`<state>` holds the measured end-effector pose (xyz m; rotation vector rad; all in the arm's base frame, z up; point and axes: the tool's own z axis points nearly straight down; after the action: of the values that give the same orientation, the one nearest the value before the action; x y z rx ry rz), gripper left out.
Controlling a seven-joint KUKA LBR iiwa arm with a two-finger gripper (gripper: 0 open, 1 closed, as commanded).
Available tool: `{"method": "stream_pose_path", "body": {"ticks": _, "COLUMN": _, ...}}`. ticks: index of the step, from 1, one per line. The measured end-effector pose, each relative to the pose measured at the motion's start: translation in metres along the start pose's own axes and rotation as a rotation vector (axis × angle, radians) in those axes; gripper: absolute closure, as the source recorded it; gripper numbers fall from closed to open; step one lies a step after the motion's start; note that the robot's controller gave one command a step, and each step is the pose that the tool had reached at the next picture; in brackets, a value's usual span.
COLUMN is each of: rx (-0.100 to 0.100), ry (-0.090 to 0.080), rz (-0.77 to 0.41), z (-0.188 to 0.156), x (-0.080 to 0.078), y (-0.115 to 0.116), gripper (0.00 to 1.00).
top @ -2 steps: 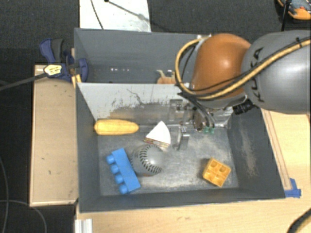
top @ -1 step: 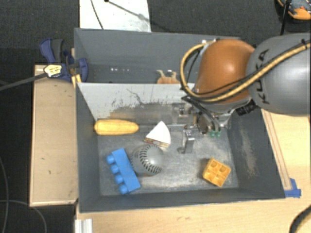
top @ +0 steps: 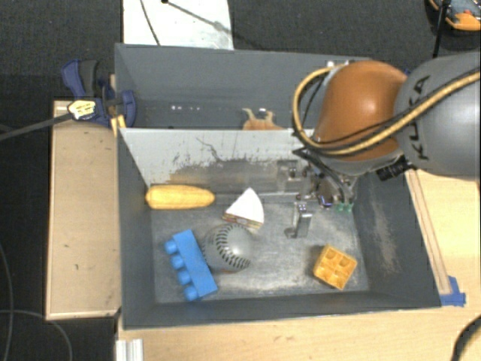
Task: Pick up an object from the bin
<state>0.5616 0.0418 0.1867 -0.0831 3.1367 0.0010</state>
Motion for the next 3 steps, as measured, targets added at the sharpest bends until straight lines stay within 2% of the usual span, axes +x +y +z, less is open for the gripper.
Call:
{"method": "stream_pose_path", "body": {"ticks": 1, "rx": 0.000, "ry": 0.001, "rz": -0.038, "z": 0.002, "x": 0.028, "y": -0.029, "gripper": 0.00}}
{"method": "stream_pose_path", "body": {"ticks": 2, "rx": 0.000, "ry": 0.001, "rz": -0.032, "z": 0.018, "x": 0.041, "y": -0.054, "gripper": 0.00}}
{"method": "stream_pose_path", "body": {"ticks": 3, "rx": 0.000, "ry": 0.002, "rz": -0.070, "z": 0.028, "x": 0.064, "y": -0.079, "gripper": 0.00}}
